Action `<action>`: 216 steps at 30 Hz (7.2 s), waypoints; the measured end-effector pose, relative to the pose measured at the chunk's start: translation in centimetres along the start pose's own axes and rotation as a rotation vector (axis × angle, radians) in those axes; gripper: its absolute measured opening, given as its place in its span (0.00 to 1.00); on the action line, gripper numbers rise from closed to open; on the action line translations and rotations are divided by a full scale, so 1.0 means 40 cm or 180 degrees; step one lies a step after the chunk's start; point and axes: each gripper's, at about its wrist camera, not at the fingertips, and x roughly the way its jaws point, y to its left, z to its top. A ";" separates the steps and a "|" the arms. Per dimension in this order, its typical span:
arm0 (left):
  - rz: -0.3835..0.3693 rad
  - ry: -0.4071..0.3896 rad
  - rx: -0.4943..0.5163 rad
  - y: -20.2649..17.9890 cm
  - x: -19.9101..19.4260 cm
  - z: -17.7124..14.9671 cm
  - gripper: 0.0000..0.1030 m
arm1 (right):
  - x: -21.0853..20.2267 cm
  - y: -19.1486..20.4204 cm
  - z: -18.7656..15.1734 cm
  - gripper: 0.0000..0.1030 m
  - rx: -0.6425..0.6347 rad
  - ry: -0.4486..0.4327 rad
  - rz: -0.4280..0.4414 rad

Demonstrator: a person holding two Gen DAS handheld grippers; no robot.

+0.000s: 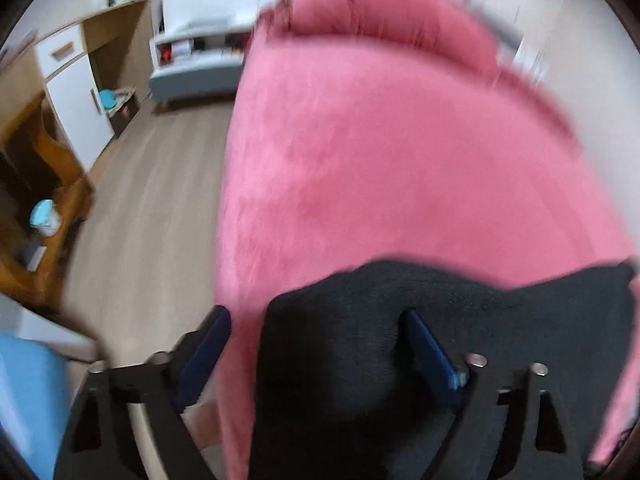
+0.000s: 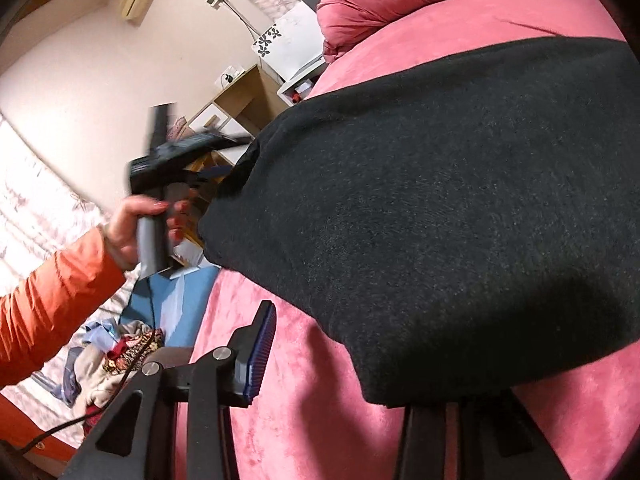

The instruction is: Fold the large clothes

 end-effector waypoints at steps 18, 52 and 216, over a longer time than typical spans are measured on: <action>0.0605 -0.0907 -0.0596 0.037 -0.132 -0.088 0.80 | -0.061 0.015 -0.005 0.35 -0.0069 -0.0091 -0.0192; 0.0252 -0.0950 0.0152 -0.298 0.034 -0.211 1.00 | -0.938 -1.017 0.253 0.08 0.2724 -0.2309 -0.1201; -0.1471 -0.0126 0.0395 -0.946 -0.112 -0.104 0.16 | -0.586 -0.599 0.015 0.25 0.2935 -0.2170 0.0099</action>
